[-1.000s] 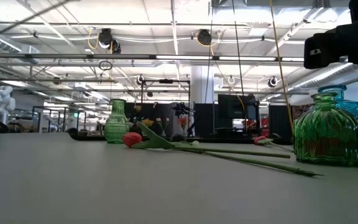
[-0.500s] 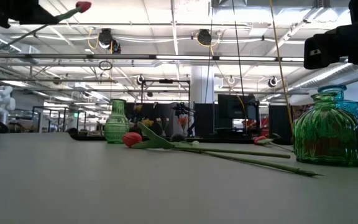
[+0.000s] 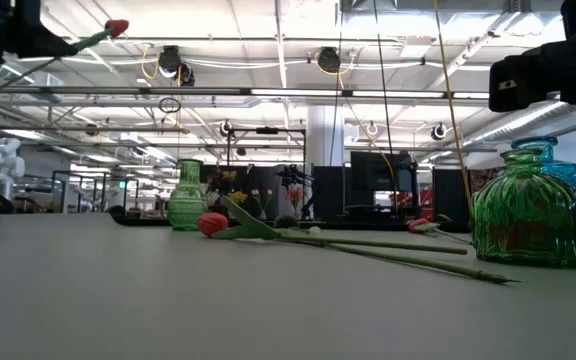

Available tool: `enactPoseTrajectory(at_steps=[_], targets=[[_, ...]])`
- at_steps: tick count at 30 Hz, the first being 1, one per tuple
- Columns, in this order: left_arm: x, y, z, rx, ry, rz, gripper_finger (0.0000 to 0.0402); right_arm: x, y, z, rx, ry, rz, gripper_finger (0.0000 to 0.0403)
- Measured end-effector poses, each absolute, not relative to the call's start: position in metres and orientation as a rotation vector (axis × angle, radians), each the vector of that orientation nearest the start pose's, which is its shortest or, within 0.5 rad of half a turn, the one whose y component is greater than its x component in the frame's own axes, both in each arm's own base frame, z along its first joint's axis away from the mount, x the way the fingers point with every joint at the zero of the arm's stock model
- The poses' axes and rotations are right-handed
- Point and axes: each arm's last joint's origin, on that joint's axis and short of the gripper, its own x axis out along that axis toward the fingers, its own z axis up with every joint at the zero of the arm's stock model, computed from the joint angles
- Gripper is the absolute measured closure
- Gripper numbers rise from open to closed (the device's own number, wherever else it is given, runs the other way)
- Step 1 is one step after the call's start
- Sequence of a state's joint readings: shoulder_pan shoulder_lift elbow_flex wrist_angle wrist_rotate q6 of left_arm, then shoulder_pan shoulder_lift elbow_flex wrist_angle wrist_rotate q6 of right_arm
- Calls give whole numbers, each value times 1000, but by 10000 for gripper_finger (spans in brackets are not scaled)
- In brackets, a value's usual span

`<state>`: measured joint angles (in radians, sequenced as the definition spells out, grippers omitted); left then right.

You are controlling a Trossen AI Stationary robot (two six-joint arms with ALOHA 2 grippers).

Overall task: Sort flowers into vase by color
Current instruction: Put the bottom pink flower into the top green vase

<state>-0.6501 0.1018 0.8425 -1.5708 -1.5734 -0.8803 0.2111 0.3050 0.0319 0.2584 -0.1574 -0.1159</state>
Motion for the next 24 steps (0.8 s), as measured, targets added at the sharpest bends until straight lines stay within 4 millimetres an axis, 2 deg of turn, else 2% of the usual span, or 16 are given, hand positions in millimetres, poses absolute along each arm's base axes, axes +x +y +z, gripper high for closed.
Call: enactPoseTrajectory(at_steps=[3,13,18,24], targets=[[-26,62,288,-73,-35,844,382,113,29,173,-115,-5,369,259],[0,59,288,-30,-9,517,382,113,29,173,-115,-4,369,259],[2,58,288,-27,-7,480,386,113,29,173,-115,-4,369,259],[1,56,292,-7,-2,529,390,113,29,173,-115,-4,369,259]])
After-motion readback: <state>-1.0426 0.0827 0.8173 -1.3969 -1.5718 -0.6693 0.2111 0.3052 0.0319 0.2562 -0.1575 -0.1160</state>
